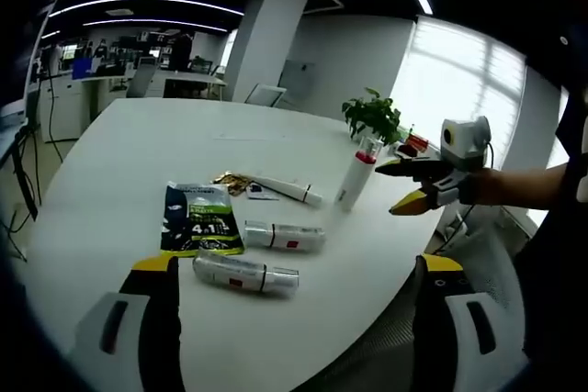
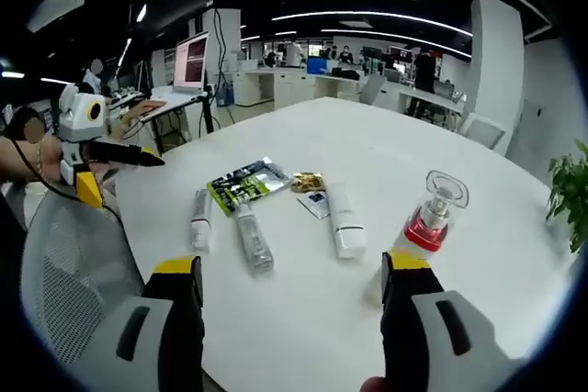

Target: Arrange the skincare products in the storage area until every visible bottle or jar stands upright without overlapping.

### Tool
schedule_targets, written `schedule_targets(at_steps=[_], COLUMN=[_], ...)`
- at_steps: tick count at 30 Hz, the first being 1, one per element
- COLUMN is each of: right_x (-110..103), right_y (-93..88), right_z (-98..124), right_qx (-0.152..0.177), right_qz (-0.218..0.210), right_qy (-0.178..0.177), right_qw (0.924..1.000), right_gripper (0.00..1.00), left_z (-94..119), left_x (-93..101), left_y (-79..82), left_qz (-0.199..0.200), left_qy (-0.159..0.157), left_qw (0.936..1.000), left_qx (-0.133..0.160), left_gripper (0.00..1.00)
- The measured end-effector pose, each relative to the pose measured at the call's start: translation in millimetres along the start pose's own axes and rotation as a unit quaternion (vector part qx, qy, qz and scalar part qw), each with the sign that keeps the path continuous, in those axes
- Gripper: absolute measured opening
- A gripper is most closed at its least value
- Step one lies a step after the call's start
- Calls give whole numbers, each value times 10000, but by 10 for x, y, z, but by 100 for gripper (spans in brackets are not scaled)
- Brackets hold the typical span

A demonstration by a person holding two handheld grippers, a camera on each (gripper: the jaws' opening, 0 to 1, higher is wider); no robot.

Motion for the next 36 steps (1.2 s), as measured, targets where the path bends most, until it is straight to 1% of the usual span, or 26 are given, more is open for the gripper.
schedule_targets(at_steps=[2, 5, 8, 11, 13, 14, 15, 17, 19, 22, 27, 31, 36], right_x=[0, 22, 72, 95, 117, 118, 108, 104, 106, 109, 172, 242, 208], right_y=[69, 144, 228, 282, 283, 282, 298, 325, 321, 322, 342, 350, 366], right_z=[-67, -190, -342, -464, -528, -567, -607, -681, -780, -888, -1101, -1276, -1448], right_qx=[30, -34, -75, -143, -333, -522, -534, -527, -604, -699, -803, -893, -962], right_qz=[41, 126, 190, 218, 301, 365, 303, 257, 315, 426, 389, 398, 396], right_qy=[18, 69, 86, 58, -28, -66, -40, -32, -14, -27, -36, -116, -82], right_qw=[10000, 9999, 9998, 9996, 9990, 9979, 9981, 9983, 9977, 9966, 9960, 9951, 9945], right_gripper=[78, 76, 75, 74, 69, 67, 65, 66, 67, 66, 66, 65, 65], left_z=[1, -8, -26, -49, -62, -59, -56, -63, -59, -66, -86, -73, -60], left_x=[-6, -9, 4, 20, 59, 58, 54, 66, 62, 76, 95, 76, 40], left_y=[-20, -69, -55, -82, -84, -83, -82, -84, -86, -92, -107, -88, -82], left_qz=[30, 52, -33, -76, -113, -123, -131, -144, -156, -166, -173, -55, 35], left_qy=[45, 19, -44, -81, -99, -108, -119, -135, -152, -187, -208, -205, -166], left_qw=[10000, 9999, 9999, 9997, 9996, 9996, 9996, 9995, 9994, 9992, 9989, 9994, 9996], left_qx=[-25, -107, -136, -220, -234, -237, -242, -258, -270, -299, -374, -284, -238], left_gripper=[99, 99, 99, 99, 99, 99, 99, 99, 98, 98, 98, 98, 98])
Point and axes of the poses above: the point that each gripper's makers call its tool centre point, and the gripper's own axes: z roughly backward along the fingers, x roughly to its right, y roughly out of its top, the point moved 7 cm from there along z, roughly backward along the fingers, and after that the axes turned 10 degrees about -y, right-handed, at the moved point
